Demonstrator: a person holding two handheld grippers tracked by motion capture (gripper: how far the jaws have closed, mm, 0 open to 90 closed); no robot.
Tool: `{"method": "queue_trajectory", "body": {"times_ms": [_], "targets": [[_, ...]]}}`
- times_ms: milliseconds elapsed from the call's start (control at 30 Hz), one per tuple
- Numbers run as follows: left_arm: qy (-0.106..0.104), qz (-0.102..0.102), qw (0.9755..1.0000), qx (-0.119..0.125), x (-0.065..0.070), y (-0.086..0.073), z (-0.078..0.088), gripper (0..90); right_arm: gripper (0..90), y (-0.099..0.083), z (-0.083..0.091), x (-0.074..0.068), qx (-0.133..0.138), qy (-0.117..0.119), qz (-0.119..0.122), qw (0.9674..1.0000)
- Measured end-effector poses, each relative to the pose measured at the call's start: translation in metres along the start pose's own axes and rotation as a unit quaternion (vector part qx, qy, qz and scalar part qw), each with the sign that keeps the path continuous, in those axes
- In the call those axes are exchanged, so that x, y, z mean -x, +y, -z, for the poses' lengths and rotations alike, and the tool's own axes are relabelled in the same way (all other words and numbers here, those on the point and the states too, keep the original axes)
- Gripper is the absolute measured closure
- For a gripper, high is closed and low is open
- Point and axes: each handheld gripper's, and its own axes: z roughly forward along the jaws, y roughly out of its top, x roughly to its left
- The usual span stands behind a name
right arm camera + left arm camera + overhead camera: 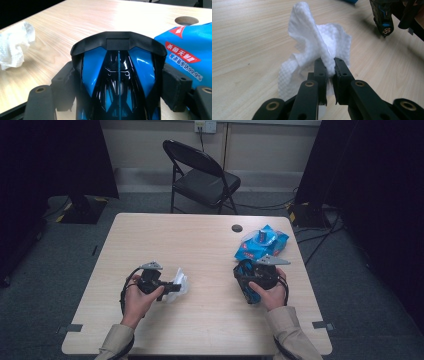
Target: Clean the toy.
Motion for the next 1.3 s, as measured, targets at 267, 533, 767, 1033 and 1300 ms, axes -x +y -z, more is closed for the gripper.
{"method": "queue_trajectory", "body": {"times_ms": [267, 533, 767, 1033, 1300], "targets": [[0.008, 0.001, 0.9999, -0.008, -0.003, -0.001, -0.002, 82.3, 25.4, -0.003, -0.014, 0.004, -0.020, -0.004, 0.003, 0.9998], [0.013, -0.004, 0.9998, -0.016, -0.005, -0.002, -0.003, 82.2, 25.3, -0.007, -0.026, 0.007, -0.033, -0.008, 0.002, 0.9994], [0.017, -0.001, 0.9997, -0.015, -0.006, -0.003, -0.004, 82.1, 25.3, -0.007, -0.036, 0.009, -0.058, -0.013, 0.006, 0.9982], [0.023, -0.005, 0.9995, -0.021, -0.007, -0.003, -0.008, 82.0, 25.3, -0.006, -0.043, 0.014, -0.074, -0.019, 0.004, 0.9971], [0.022, -0.002, 0.9995, -0.023, -0.009, -0.005, -0.010, 82.0, 25.2, -0.004, -0.049, 0.015, -0.088, -0.028, 0.009, 0.9957]]}}
